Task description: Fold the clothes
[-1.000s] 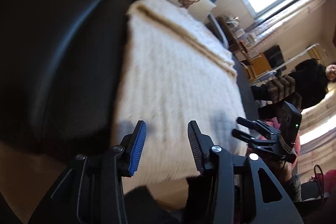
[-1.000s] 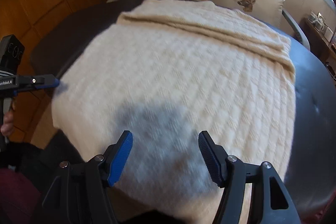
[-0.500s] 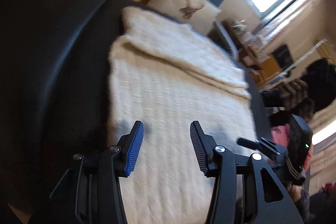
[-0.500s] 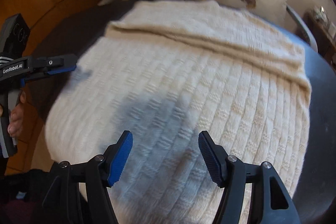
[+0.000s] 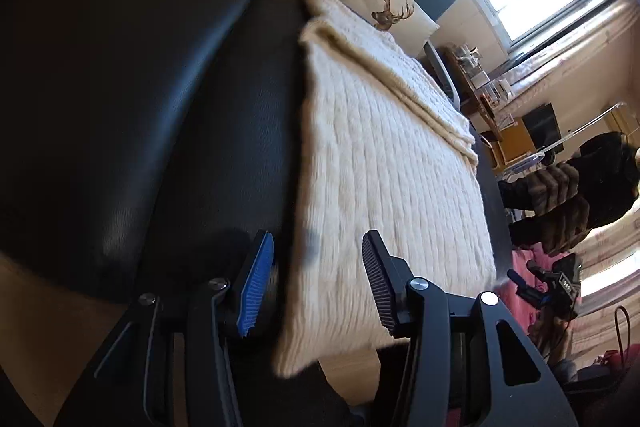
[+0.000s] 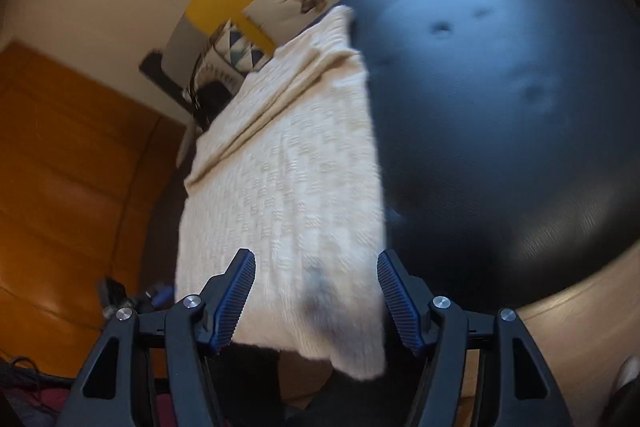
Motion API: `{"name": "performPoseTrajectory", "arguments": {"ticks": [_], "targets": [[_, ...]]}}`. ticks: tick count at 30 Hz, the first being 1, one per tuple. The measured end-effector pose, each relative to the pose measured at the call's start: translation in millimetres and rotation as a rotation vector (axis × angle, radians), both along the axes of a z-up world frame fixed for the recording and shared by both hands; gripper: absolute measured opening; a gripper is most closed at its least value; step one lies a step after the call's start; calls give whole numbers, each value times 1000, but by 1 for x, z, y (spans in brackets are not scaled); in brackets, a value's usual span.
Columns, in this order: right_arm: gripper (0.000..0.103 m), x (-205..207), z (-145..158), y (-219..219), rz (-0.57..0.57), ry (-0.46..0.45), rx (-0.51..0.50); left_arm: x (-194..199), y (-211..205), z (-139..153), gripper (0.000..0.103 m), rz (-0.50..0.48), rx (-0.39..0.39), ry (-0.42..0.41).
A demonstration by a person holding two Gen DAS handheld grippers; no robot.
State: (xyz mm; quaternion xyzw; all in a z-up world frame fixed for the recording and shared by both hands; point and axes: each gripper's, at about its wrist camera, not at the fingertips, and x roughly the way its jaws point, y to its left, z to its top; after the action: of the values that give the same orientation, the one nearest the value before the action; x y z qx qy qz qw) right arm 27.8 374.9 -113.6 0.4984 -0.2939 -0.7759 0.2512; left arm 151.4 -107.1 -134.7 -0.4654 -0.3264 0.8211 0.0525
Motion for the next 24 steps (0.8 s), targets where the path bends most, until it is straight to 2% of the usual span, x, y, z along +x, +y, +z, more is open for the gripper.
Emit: {"name": "performPoseTrajectory", "arguments": {"ticks": [3, 7, 13, 15, 19, 24], "targets": [[65, 10, -11, 11, -13, -33, -75, 11, 4, -8, 50, -5, -13, -31], [65, 6, -24, 3, -15, -59, -163, 16, 6, -12, 50, -9, 5, -44], [65, -4, -41, -5, 11, -115, -207, 24, 3, -17, 51, 7, 51, -49], [65, -5, -44, -11, 21, -115, -203, 25, 2, -19, 51, 11, 69, -50], [65, -8, -48, -16, 28, -108, -273, 26, -1, -20, 54, 9, 101, -45], [63, -11, -47, -25, 52, -117, -255, 27, 0, -21, 55, 1, 103, -52]]}}
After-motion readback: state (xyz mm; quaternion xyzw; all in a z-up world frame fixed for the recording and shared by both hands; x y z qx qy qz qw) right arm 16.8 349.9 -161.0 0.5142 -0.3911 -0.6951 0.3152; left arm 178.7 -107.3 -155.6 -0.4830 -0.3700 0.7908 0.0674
